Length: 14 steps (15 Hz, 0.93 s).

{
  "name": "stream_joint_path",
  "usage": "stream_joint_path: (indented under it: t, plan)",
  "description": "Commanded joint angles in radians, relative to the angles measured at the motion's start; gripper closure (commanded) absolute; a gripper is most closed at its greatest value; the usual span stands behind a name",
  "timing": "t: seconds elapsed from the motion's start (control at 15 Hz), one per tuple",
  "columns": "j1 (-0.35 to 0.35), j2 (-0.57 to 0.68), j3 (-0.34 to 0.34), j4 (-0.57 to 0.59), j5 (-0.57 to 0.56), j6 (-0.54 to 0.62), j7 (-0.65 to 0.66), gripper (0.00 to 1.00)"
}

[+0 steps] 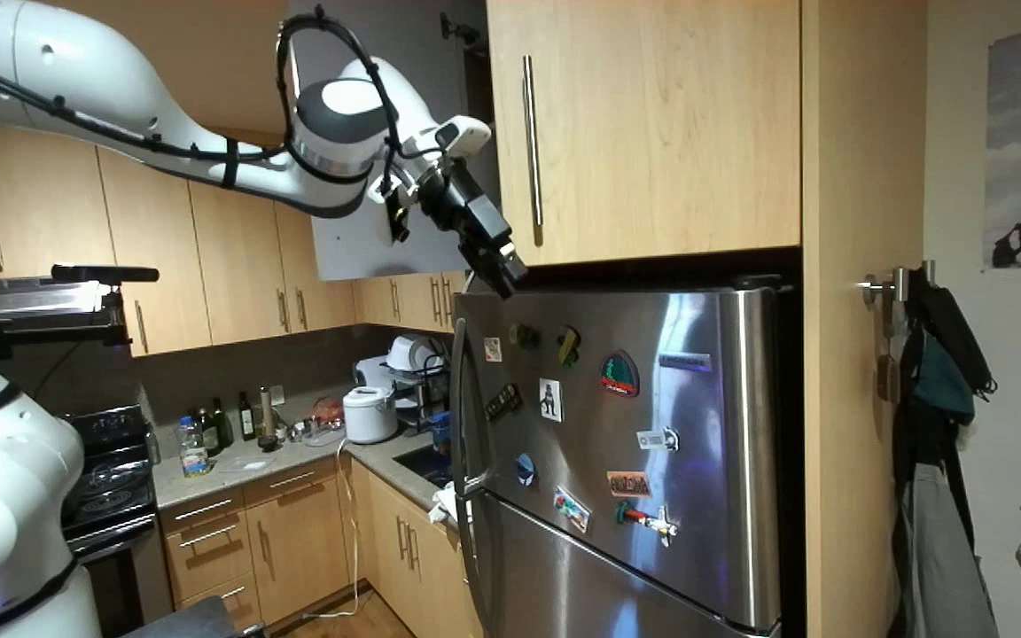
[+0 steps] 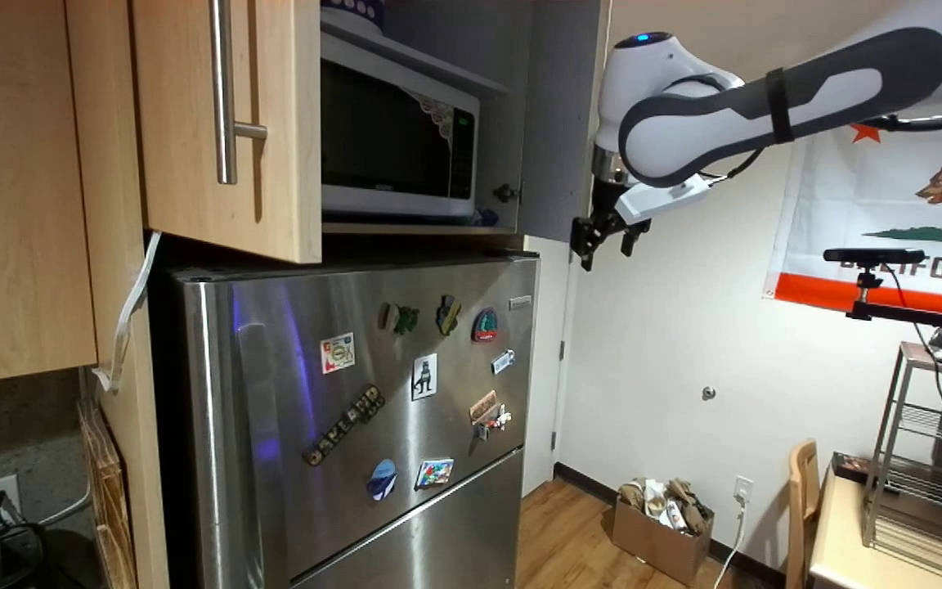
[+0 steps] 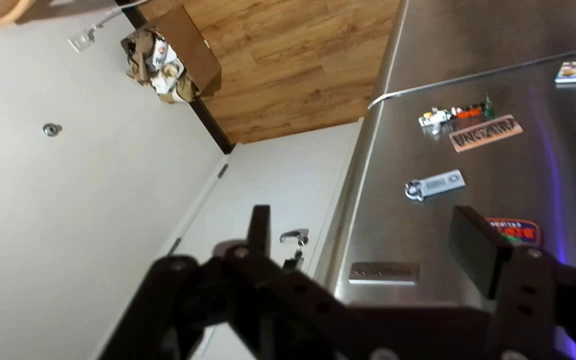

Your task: Close the cupboard door on the right

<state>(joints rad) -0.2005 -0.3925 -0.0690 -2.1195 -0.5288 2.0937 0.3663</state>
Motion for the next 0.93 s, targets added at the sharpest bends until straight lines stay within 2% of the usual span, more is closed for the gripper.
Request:
stream_joint_path:
  t: [0.0, 0.4, 0.47, 0.53, 0.6, 0.67, 0.73, 0.87]
  plan:
    - [-0.045, -0.062, -0.014, -0.096, -0.009, 0.021, 0.02, 0.42]
    - [-0.086, -0.082, -0.035, -0.117, 0.0, 0.032, 0.014, 0.88]
    - [-0.089, -0.084, -0.037, -0.118, 0.003, 0.039, 0.015, 0.91]
    - [-0.09, -0.086, -0.041, -0.122, 0.006, 0.064, 0.014, 0.82]
    - [-0.093, -0.085, -0.04, -0.125, 0.002, 0.096, 0.022, 0.78]
    - [-0.091, -0.082, -0.042, -0.124, 0.008, 0.123, 0.016, 0.92]
    - [-0.092, -0.081, -0.042, -0.125, 0.009, 0.153, 0.015, 0.9]
    - [-0.094, -0.078, -0.036, -0.128, 0.009, 0.209, 0.019, 0.98]
